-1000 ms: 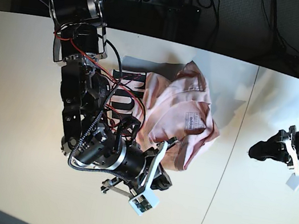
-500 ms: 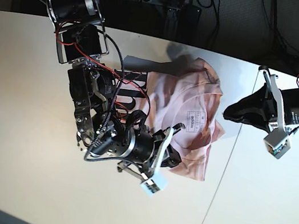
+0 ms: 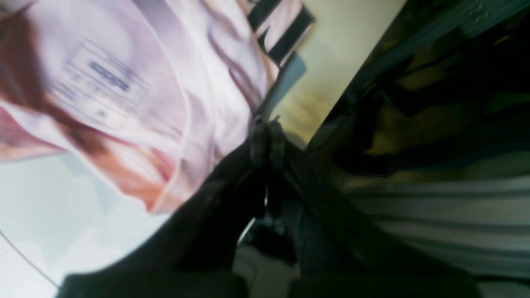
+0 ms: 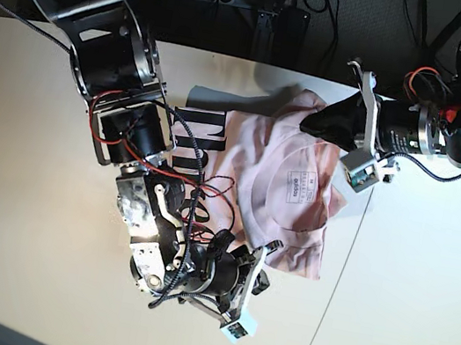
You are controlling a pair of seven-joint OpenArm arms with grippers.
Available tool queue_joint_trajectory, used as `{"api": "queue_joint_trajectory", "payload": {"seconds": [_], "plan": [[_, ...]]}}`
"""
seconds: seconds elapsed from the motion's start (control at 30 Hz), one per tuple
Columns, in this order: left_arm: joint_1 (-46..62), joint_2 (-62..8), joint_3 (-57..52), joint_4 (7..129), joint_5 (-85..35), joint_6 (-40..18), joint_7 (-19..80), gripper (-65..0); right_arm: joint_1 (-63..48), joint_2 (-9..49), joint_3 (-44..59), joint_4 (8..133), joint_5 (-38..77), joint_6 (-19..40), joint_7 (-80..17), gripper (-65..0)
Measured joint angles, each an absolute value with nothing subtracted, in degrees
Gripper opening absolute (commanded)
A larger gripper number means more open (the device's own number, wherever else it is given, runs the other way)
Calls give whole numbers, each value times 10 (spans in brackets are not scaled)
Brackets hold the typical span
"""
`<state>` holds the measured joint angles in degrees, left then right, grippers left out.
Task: Fold the T-shirt properly
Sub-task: 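Press and square the folded shirt with both grippers, then release the shirt and pull both grippers away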
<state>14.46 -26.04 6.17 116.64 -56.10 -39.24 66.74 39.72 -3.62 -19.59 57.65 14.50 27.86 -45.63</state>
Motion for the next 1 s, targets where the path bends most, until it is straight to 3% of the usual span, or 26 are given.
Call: {"api": "queue_joint_trajectory", "payload": {"seconds": [0.13, 0.53, 1.0], "plan": [[144, -258, 96, 1144, -528, -392, 615, -650, 423, -19, -195, 539, 102, 279, -452, -650], [127, -240, 104, 1027, -472, -393, 592, -650, 415, 28, -195, 467, 107, 281, -474, -650], [37, -257, 48, 934, -425, -392, 562, -650, 348, 136, -195, 534, 350, 292, -572, -650]]}}
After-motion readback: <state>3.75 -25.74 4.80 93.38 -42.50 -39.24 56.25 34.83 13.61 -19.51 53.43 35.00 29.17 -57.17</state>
